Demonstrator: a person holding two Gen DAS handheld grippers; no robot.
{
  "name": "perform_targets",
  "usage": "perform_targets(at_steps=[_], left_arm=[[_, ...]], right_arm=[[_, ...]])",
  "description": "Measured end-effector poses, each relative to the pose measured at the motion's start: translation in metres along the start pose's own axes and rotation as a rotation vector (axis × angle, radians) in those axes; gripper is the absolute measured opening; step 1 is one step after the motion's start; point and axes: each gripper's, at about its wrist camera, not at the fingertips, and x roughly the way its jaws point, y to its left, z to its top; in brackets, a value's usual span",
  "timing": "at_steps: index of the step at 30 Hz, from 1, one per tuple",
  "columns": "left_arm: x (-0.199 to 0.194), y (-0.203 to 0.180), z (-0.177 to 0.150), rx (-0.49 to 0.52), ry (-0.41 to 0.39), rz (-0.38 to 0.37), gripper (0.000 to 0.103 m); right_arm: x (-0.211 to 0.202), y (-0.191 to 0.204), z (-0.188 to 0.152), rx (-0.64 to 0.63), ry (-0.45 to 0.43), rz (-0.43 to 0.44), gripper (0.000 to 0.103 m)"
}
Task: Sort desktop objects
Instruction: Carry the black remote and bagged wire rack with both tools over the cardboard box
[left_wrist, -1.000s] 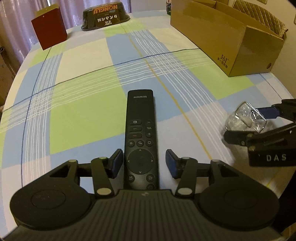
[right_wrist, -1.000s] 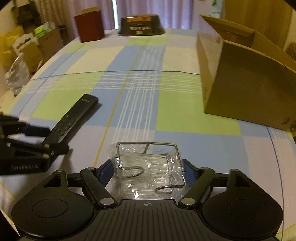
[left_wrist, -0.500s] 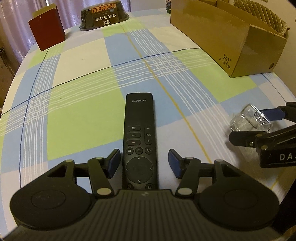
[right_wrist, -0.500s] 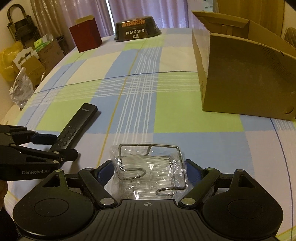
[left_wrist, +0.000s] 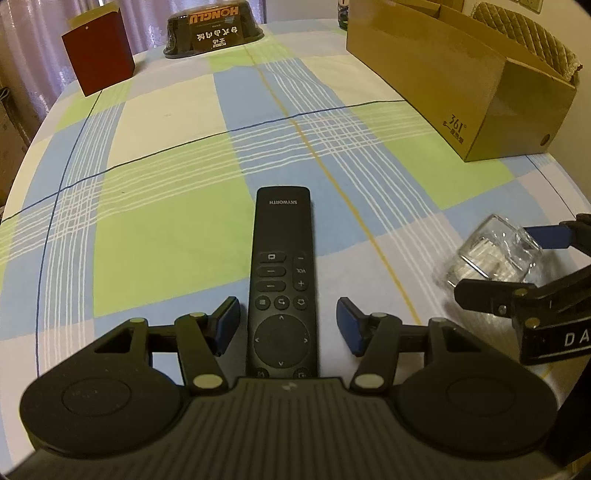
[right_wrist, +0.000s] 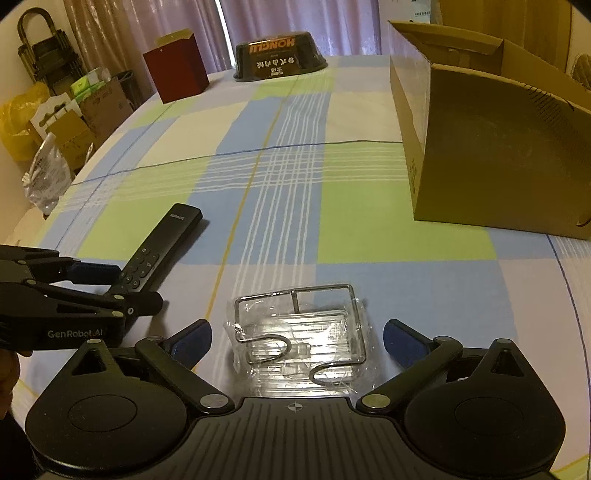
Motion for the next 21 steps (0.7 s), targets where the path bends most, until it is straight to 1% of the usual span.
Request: perform_targets(at_steps=[1, 2, 4, 5, 7, 13, 21], left_arm=[[0.001, 0.000, 0.001, 0.000, 0.000, 0.000, 0.053], [0.001, 0.001, 0.001, -0.001, 0.000, -0.002, 0.053], [0.001, 0.000, 0.001, 0.003, -0.002, -0.006, 0.052], [0.001, 0.000, 0.002, 0.006, -0.003, -0.008, 0.050], [0.000, -0.001, 0.002, 0.012, -0.006, -0.009, 0.034], [-0.008, -0.009, -0.001, 0.037, 0.009, -0.016, 0.033], [-0.035, -0.019, -0.008, 0.044, -0.007, -0.012, 0.034]], right_arm=[[0.001, 0.001, 0.000, -0.005, 0.001, -0.003, 0.087], [0.001, 0.002, 0.000, -0.017, 0.002, -0.008, 0.077], [0.002, 0.005, 0.000, -0.041, 0.008, -0.023, 0.070], [0.001, 0.006, 0.000, -0.043, 0.008, -0.025, 0.069], [0.000, 0.007, -0.001, -0.046, 0.007, -0.033, 0.066], [-0.004, 0.004, -0.001, -0.021, 0.002, -0.041, 0.066], [-0.027, 0.006, 0.000, 0.002, -0.042, -0.041, 0.065]])
